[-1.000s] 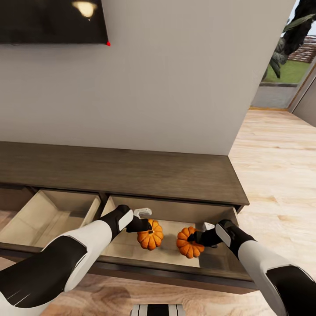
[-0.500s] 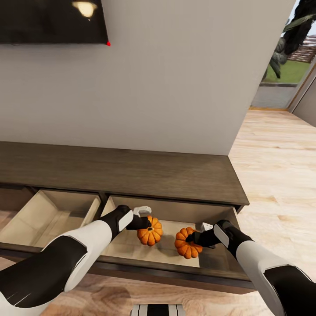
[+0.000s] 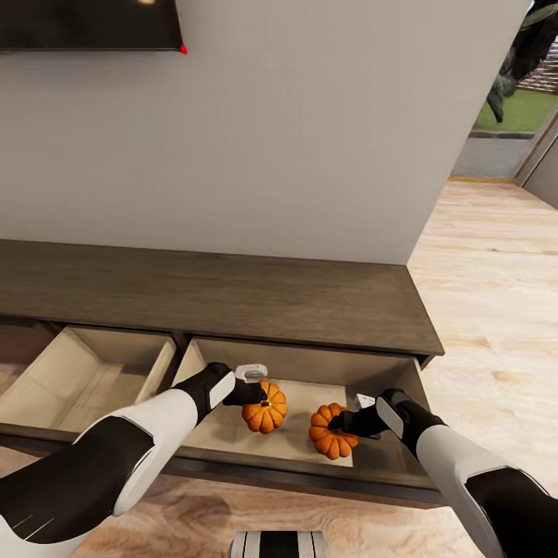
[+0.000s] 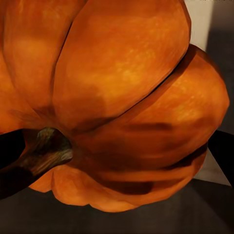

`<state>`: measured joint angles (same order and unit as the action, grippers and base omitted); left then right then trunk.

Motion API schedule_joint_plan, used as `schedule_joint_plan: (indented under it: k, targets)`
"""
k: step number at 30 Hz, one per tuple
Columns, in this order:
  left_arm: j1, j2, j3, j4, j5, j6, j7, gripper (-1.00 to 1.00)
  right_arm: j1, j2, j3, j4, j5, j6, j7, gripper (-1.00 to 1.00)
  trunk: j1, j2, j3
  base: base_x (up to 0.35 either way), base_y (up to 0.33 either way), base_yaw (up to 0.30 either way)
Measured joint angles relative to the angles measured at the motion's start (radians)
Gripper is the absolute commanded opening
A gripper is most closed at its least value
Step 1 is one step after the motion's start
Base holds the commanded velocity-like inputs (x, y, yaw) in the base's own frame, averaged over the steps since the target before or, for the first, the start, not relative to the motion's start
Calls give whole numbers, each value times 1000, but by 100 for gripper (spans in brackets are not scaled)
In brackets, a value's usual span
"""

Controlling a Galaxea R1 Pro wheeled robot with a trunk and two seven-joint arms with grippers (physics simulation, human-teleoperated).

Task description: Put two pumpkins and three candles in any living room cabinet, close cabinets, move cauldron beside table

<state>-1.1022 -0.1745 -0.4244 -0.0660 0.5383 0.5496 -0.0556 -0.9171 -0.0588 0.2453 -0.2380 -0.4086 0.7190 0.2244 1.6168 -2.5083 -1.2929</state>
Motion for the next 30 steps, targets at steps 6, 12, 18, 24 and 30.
schedule_joint_plan:
  k: [6, 12, 18, 24, 30]
  targets:
    - [0, 0, -2, 0, 1, 0, 0, -100, 0, 1, 1, 0, 1, 0, 0, -100, 0, 0, 0, 0, 0, 0]
    - [0, 0, -2, 0, 1, 0, 0, -100, 0, 10, 1, 0, 0, -3, 0, -100, 0, 0, 0, 90, 0, 0]
    - [0, 0, -2, 0, 1, 0, 0, -100, 0, 11, 2, 16, 5, -104, 2, -100, 0, 0, 0, 33, 0, 0]
    - [0, 0, -1, 0, 1, 1, 0, -100, 0, 11, 0, 39, 7, -158, 4, -100, 0, 0, 0, 1, 0, 0]
    - [0, 0, -1, 0, 0, 1, 0, -100, 0, 11, 0, 41, 7, -175, 4, -100, 0, 0, 0, 0, 0, 0]
